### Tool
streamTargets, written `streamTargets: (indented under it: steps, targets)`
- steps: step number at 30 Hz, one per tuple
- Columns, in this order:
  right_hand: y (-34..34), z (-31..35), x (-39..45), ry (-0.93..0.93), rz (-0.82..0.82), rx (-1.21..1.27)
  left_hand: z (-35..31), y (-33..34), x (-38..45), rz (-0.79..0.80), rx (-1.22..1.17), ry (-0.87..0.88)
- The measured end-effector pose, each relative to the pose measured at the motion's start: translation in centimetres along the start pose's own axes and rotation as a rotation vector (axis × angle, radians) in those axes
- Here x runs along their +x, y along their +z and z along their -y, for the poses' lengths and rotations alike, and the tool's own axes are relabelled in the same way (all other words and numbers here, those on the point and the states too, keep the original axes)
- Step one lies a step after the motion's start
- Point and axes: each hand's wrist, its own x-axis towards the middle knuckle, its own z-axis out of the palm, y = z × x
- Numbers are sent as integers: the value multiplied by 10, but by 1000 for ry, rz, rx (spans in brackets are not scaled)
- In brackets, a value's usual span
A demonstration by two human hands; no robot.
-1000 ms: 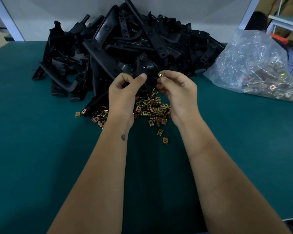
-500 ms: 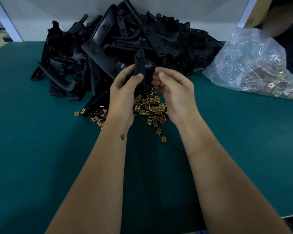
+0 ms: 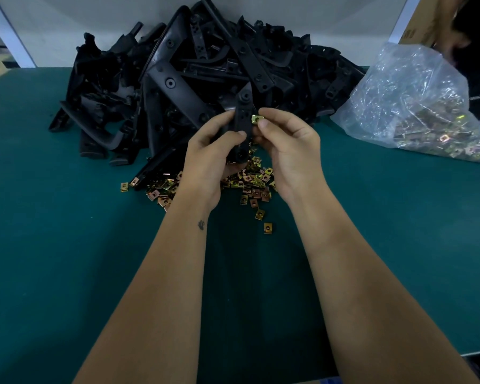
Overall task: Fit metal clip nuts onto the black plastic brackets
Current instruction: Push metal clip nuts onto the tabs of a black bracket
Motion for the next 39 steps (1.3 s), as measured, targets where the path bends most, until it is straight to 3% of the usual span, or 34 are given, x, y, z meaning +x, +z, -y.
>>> streamTargets:
  steps: [19, 27, 39]
  targets:
    - [3, 3, -2, 23, -42, -5, 1, 2, -3, 56, 75, 32]
    - [4, 4, -5, 89, -33, 124, 1, 2, -3, 12, 63, 45]
    - [4, 0, -3, 39, 9, 21, 0, 2, -4, 17, 80, 52]
